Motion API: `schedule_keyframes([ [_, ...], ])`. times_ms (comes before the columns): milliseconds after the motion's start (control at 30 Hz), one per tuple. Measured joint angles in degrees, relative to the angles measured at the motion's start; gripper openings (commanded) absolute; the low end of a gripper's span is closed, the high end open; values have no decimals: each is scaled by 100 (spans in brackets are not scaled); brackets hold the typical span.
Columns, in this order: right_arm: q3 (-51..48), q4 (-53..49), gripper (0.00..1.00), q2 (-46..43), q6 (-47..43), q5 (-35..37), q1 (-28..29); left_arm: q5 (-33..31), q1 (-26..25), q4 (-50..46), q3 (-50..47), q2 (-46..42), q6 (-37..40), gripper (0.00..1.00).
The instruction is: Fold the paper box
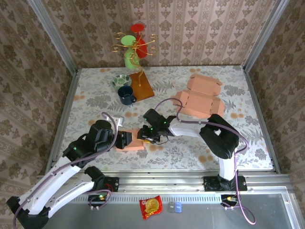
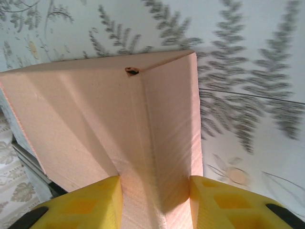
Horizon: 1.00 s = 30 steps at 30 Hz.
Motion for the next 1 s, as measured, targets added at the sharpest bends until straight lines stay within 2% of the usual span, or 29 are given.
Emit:
schedule_keyframes([
  [233, 634, 380, 41, 577, 660, 144, 212, -39, 2, -297, 142, -256, 352, 62],
  [267, 699, 422, 41, 634, 730, 164, 232, -20, 4, -299, 144, -256, 422, 68],
  [333, 846, 516, 43, 774, 872, 175, 275, -17, 4, -304, 144, -254, 560, 87],
  [400, 960, 608, 45, 894, 990, 170, 310, -68, 4, -284, 144, -258, 566, 100],
  [567, 968, 686, 49, 925, 1073, 267, 337, -197, 208, 87, -46, -254, 382, 100],
  [667, 560, 603, 50, 560, 1051, 424, 297, -81, 468, 509, -225, 0, 63, 100],
  [767, -203, 372, 50, -243, 1043, 595, 120, 142, 595, 1029, -238, 651, -254, 89],
  [933, -1405, 24, 50, -2024, 1008, 903, -573, 570, 518, 1735, -2, 2103, -737, 64],
  [1000, -1768, -146, 50, -2767, 986, 1032, -907, 678, 413, 1987, 205, 2632, -979, 60],
])
